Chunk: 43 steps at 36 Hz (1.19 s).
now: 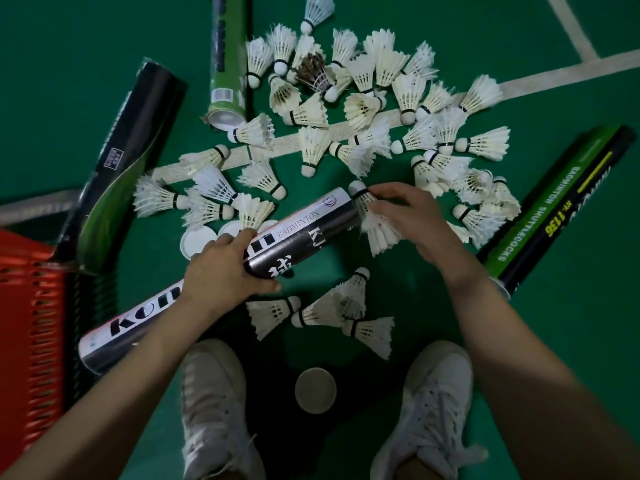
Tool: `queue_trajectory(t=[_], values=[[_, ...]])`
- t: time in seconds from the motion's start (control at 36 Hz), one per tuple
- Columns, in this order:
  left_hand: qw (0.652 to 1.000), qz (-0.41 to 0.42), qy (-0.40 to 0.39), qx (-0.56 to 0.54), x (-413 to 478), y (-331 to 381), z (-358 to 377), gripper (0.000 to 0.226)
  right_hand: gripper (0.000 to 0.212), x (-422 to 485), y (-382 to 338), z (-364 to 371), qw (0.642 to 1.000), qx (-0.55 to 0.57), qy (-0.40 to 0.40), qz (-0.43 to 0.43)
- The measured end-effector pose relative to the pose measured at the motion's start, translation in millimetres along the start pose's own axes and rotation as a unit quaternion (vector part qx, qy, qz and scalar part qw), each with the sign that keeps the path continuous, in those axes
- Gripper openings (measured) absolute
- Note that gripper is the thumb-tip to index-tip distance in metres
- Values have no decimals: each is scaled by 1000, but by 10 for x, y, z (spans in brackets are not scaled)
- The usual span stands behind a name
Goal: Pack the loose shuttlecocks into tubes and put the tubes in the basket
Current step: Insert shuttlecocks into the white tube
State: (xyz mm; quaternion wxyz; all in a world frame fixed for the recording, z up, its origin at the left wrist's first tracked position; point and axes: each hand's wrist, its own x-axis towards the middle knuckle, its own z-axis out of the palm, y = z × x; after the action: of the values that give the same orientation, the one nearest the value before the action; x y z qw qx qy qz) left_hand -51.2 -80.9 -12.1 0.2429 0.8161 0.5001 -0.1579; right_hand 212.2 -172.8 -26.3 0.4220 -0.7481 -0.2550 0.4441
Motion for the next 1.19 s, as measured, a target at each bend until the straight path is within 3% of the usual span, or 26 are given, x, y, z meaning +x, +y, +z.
queue_trajectory(t=[0.14,0.25,0.33,0.42,0.47,0.53,0.58,0.67,0.72,0.89,1.06,1.19], values=[[1000,3,2,-15,0,-160,-37,93,27,19,-83,57,997,-23,-76,-2],[1000,5,6,-13,-10,-219,-10,94,53,37,-137,83,981,-108,-156,38],[1000,-1,9,-2,-12,-257,6,93,60,51,-108,82,984,-145,-100,33],[1000,-9,12,-22,-14,-284,11,92,71,22,-31,54,999,-4,-31,-15],[999,-12,13,-38,-15,-281,8,92,86,9,56,33,998,48,-31,-14],[999,-9,16,-47,-11,-260,0,92,92,19,160,39,995,-69,-66,6],[999,-4,17,-42,-6,-222,3,92,79,18,253,63,981,-187,-59,-1],[1000,-1,18,-25,0,-175,11,92,46,-24,274,131,996,-74,23,-51],[1000,-1,18,-22,6,-167,17,91,37,-25,264,155,995,-25,55,-79],[999,-4,25,-35,-3,-133,19,93,36,-55,88,159,984,41,85,-154],[996,10,29,-82,-4,-149,34,90,43,-77,-22,184,995,48,67,-58],[995,16,52,-82,1,-92,20,88,21,-79,-129,158,993,62,72,-63]])
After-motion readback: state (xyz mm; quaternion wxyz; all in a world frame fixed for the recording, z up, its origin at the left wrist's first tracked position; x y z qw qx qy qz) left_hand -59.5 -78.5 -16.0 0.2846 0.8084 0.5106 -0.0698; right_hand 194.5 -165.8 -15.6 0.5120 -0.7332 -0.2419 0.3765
